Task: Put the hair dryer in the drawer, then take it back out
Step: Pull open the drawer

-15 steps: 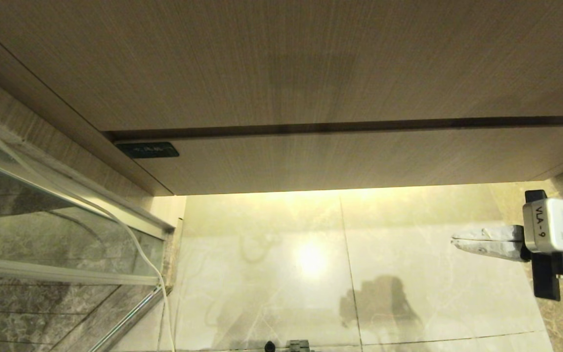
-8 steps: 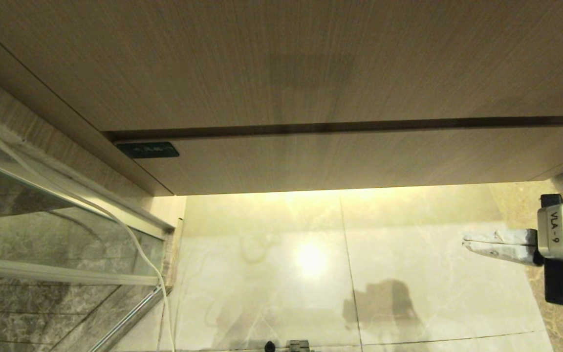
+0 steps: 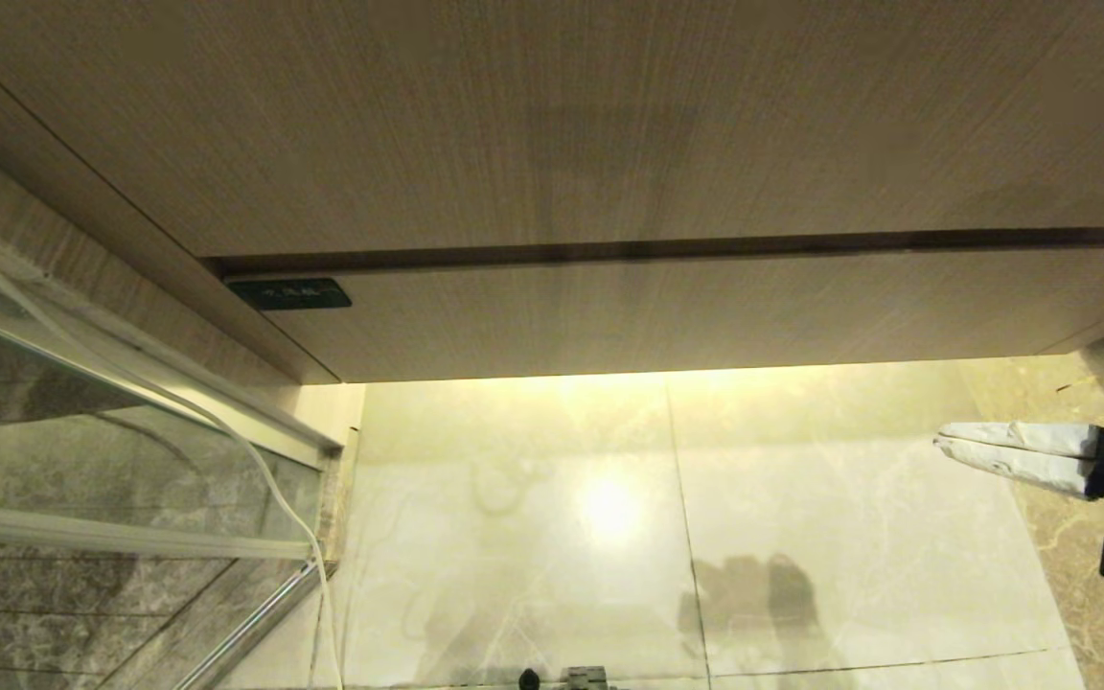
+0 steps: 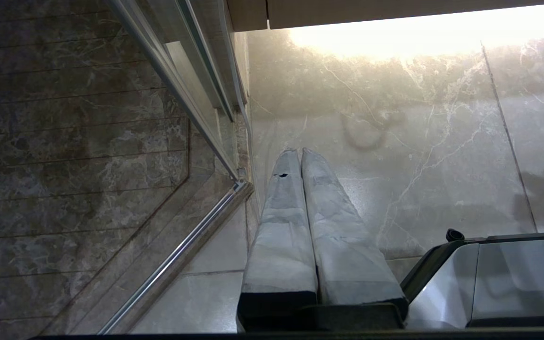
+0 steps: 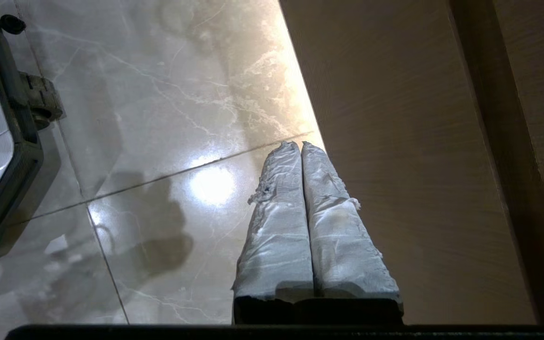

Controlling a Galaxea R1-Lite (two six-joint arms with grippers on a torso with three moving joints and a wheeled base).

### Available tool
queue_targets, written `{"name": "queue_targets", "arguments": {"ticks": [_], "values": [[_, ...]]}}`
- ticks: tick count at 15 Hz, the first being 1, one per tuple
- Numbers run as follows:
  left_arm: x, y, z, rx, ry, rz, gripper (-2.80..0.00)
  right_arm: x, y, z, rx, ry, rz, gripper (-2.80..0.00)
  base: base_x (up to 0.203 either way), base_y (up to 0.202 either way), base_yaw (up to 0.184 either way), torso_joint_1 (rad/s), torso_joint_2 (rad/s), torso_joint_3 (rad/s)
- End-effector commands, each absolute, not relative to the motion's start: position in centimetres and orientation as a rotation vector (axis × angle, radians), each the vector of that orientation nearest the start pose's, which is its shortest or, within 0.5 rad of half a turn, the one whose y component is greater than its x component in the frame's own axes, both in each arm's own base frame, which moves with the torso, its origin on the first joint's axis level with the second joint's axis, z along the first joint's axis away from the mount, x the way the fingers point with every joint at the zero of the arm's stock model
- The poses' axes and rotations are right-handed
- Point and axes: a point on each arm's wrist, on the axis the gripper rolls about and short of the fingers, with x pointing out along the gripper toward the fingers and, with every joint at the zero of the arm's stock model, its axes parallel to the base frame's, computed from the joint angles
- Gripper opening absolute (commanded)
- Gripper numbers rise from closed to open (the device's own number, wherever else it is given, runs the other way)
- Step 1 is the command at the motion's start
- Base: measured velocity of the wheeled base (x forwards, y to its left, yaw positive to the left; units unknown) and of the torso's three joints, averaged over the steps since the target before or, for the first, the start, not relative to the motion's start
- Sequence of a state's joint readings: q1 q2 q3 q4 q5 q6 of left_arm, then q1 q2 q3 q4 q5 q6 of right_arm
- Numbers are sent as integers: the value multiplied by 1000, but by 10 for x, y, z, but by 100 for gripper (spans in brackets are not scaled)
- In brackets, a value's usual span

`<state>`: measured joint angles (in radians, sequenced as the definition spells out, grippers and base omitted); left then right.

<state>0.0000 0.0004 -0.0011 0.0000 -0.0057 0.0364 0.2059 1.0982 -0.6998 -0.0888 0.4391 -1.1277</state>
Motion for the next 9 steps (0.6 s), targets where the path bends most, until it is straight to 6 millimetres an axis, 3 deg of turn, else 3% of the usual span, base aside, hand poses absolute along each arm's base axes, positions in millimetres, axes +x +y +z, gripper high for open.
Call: {"name": "queue_targets", "arguments": {"ticks": [1, 9], "values": [[-23, 0, 76, 37, -1, -6, -280, 135, 36, 241, -1051, -104, 713, -280, 0, 0, 0, 0, 0, 0], [-23, 0, 76, 37, -2, -6, -280, 135, 32, 240, -989, -47, 693, -280, 0, 0, 0, 0, 0, 0]]}}
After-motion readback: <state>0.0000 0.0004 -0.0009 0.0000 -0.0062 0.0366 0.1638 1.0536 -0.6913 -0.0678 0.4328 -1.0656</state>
